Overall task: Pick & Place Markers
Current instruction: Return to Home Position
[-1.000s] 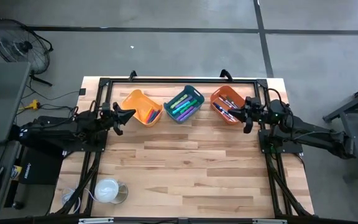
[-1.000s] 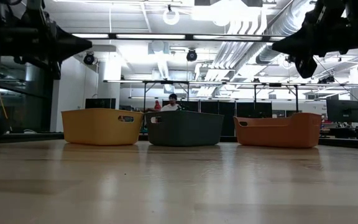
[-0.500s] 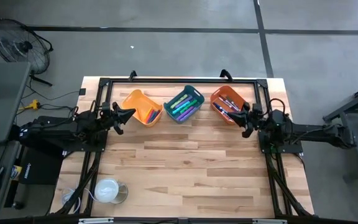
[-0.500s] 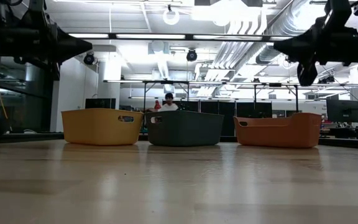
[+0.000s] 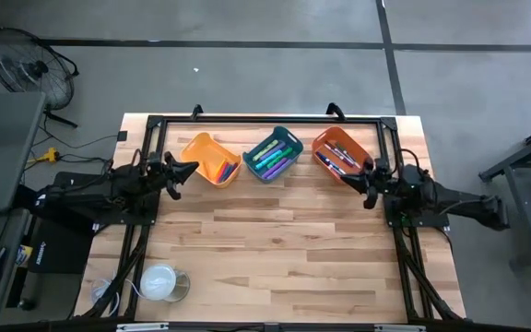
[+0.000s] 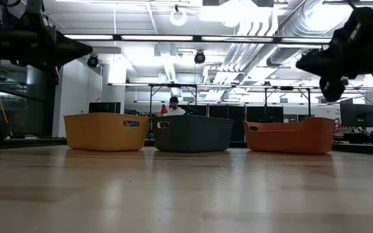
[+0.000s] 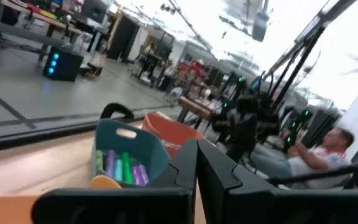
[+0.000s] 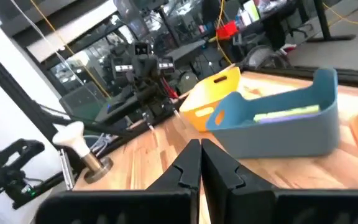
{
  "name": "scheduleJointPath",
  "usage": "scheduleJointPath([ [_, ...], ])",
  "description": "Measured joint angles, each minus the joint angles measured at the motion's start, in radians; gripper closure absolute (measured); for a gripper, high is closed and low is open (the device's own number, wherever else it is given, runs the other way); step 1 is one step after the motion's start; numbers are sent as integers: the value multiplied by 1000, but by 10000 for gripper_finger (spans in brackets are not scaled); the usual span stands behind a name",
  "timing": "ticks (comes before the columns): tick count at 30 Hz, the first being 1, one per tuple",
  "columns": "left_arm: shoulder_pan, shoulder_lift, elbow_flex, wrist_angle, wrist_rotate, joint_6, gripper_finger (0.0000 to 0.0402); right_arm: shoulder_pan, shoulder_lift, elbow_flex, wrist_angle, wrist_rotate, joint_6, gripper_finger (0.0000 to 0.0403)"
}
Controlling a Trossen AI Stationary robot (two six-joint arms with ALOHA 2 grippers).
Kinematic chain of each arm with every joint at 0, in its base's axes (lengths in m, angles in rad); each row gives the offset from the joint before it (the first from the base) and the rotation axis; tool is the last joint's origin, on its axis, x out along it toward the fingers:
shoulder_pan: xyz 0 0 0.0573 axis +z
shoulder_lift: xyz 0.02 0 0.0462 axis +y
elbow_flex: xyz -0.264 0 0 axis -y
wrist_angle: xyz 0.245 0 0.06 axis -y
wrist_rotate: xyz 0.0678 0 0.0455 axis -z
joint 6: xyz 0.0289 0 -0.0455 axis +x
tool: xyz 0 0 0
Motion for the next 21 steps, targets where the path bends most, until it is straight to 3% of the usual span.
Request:
scheduleJointPath([
  [8, 0, 0, 2, -29, -15, 0, 399, 0, -29, 61, -200, 29, -54, 403],
  [21, 0, 0, 2, -19, -22, 62, 399, 0, -26, 61, -207, 64, -193, 402],
])
